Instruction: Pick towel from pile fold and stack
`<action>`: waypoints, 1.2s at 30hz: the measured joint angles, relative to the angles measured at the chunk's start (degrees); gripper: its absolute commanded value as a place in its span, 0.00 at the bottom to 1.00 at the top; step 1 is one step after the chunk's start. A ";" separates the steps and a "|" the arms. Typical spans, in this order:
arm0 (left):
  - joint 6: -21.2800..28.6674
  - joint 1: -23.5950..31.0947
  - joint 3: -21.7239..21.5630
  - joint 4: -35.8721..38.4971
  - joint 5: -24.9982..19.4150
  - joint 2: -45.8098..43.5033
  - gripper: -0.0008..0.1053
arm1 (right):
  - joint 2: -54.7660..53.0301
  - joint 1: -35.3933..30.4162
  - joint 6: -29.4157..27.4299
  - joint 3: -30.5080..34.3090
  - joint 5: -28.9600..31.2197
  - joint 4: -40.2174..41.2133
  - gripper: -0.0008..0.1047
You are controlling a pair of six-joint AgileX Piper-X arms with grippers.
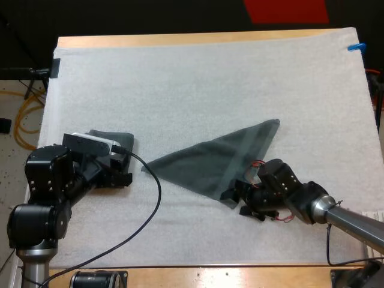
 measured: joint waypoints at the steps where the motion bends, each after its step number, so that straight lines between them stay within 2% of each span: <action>1: 0.00 0.00 0.00 0.00 0.19 0.00 0.62 | 0.55 0.00 0.55 0.21 0.00 -1.11 0.65; 6: 0.00 0.00 0.00 0.00 0.21 0.00 0.62 | 4.75 -0.07 4.15 0.19 -1.73 -8.43 0.65; 9: 0.00 0.00 0.00 0.00 0.21 0.00 0.62 | 6.07 -0.17 5.20 0.12 -3.02 -11.18 0.59; 12: 0.00 0.00 0.00 0.00 0.21 0.00 0.62 | 6.46 -0.17 5.20 0.12 -2.81 -11.25 0.43; 14: 0.00 0.00 0.00 0.00 0.21 0.00 0.62 | 6.72 -0.17 5.12 0.12 -2.58 -11.25 0.24; 15: 0.00 0.00 0.00 0.00 0.21 0.00 0.62 | 6.73 -0.17 4.68 0.19 -2.58 -11.09 0.18; 16: 0.00 0.00 0.00 0.00 0.21 0.00 0.62 | 6.72 -0.17 3.92 0.26 -2.54 -10.80 0.07; 17: 0.00 0.00 0.00 0.00 0.21 0.00 0.62 | 6.67 -0.17 2.95 0.28 -2.47 -10.40 0.01; 22: 0.06 0.00 0.00 0.00 0.53 0.00 0.62 | 3.27 -0.17 -5.09 0.37 -2.17 -4.81 0.01; 29: 0.31 -0.80 0.00 0.00 6.76 1.45 0.62 | -4.74 -0.17 -18.38 0.37 2.53 13.38 0.01; 36: -0.99 -10.67 0.00 0.05 9.51 7.31 0.62 | -9.70 -0.17 -24.82 0.37 7.03 22.94 0.01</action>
